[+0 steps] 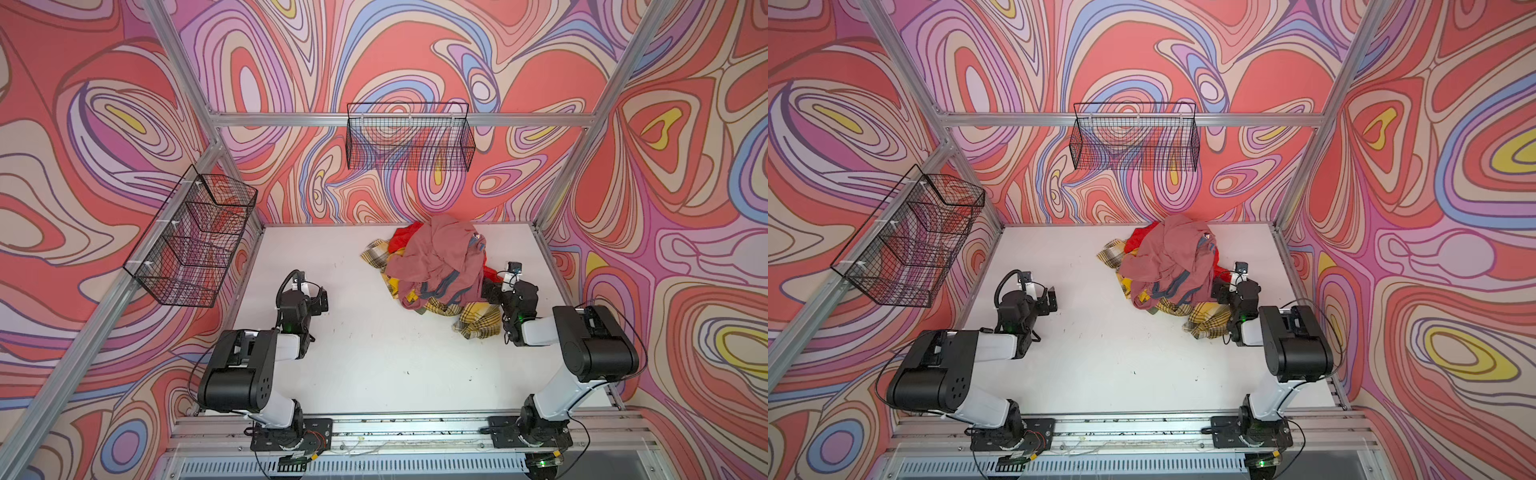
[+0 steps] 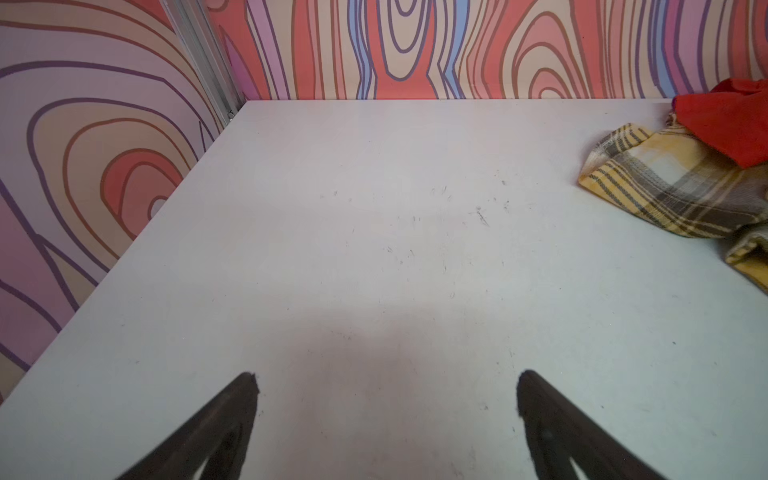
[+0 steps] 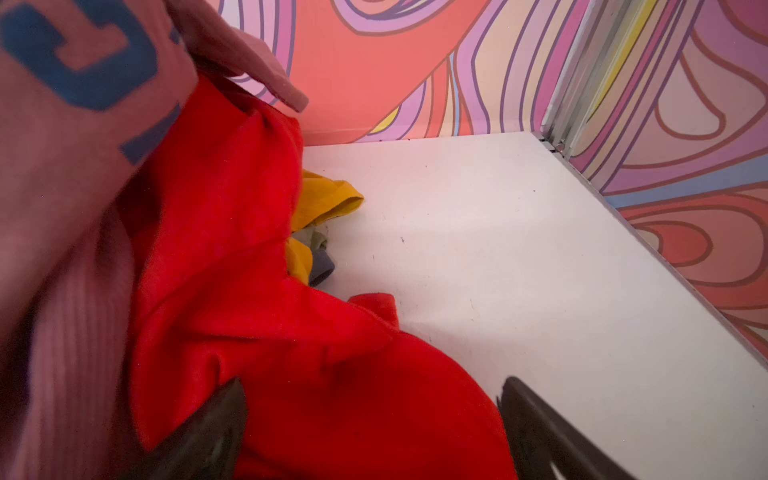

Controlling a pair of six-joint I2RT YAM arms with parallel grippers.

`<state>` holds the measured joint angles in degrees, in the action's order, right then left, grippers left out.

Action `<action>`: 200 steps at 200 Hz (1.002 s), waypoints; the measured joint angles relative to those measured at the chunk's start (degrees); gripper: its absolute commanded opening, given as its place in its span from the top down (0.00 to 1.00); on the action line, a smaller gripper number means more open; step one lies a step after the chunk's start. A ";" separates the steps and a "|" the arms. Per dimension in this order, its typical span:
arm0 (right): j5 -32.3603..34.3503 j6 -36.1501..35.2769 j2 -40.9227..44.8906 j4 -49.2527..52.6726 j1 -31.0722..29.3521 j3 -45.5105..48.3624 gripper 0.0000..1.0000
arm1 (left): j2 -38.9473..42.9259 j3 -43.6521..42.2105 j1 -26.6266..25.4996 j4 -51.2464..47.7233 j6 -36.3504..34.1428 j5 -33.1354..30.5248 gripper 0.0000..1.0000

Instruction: Pick out a specific cloth from the pile

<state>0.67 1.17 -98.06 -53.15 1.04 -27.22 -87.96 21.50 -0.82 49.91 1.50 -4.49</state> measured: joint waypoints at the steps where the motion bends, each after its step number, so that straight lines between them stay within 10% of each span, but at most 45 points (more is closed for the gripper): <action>1: 0.00 0.00 0.00 -0.02 0.00 0.00 0.01 | 0.00 0.00 0.00 0.00 0.02 0.00 0.00; 200: 0.00 0.00 0.00 0.00 0.00 0.00 0.02 | 0.00 0.00 0.00 -0.04 -0.44 1.77 0.00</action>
<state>0.67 1.17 -98.06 -53.15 1.04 -27.22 -87.96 21.50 -0.82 49.87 1.06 -2.72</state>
